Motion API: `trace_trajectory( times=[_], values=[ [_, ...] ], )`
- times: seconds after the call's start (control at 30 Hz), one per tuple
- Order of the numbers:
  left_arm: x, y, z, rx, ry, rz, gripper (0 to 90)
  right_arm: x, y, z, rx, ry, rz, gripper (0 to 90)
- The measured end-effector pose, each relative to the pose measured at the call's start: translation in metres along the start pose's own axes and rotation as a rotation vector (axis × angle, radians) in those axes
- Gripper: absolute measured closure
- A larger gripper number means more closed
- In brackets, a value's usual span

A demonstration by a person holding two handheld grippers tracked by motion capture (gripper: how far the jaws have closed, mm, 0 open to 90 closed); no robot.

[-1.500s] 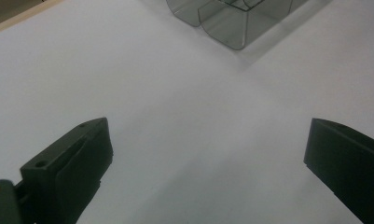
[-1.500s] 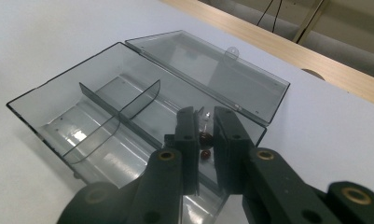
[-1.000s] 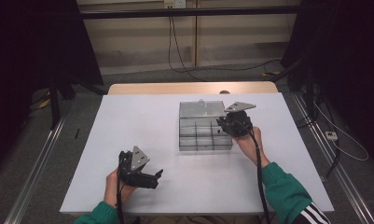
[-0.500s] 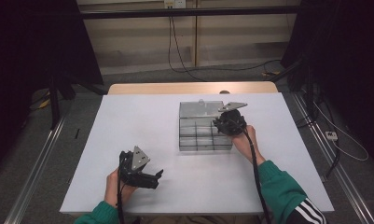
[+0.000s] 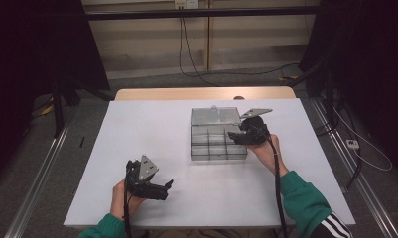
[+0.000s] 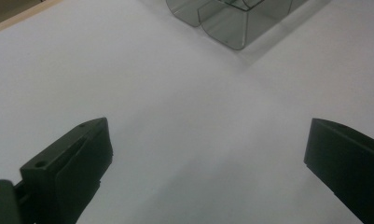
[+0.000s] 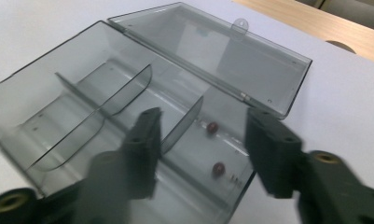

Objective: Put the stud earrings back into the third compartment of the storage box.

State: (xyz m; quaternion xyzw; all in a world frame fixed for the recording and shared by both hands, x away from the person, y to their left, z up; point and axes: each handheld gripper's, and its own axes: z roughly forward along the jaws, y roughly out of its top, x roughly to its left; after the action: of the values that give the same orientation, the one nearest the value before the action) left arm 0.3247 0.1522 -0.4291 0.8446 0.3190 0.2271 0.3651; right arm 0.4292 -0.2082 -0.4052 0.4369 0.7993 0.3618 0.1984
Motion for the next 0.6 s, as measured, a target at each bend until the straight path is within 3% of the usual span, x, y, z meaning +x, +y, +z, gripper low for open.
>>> trace_trajectory(
  times=[0.1,0.3,0.6],
  values=[
    [0.000,0.000,0.000,0.003,-0.001,0.005,0.6,-0.001,-0.004,-0.008,0.003,0.028,-0.013,27.3],
    [0.000,0.000,0.000,0.001,-0.001,0.003,0.6,-0.004,-0.012,-0.020,0.011,0.071,-0.013,12.3],
    [0.001,0.000,0.000,-0.002,-0.004,0.004,0.5,-0.010,-0.033,-0.029,0.030,0.098,-0.015,0.0]
  ],
)
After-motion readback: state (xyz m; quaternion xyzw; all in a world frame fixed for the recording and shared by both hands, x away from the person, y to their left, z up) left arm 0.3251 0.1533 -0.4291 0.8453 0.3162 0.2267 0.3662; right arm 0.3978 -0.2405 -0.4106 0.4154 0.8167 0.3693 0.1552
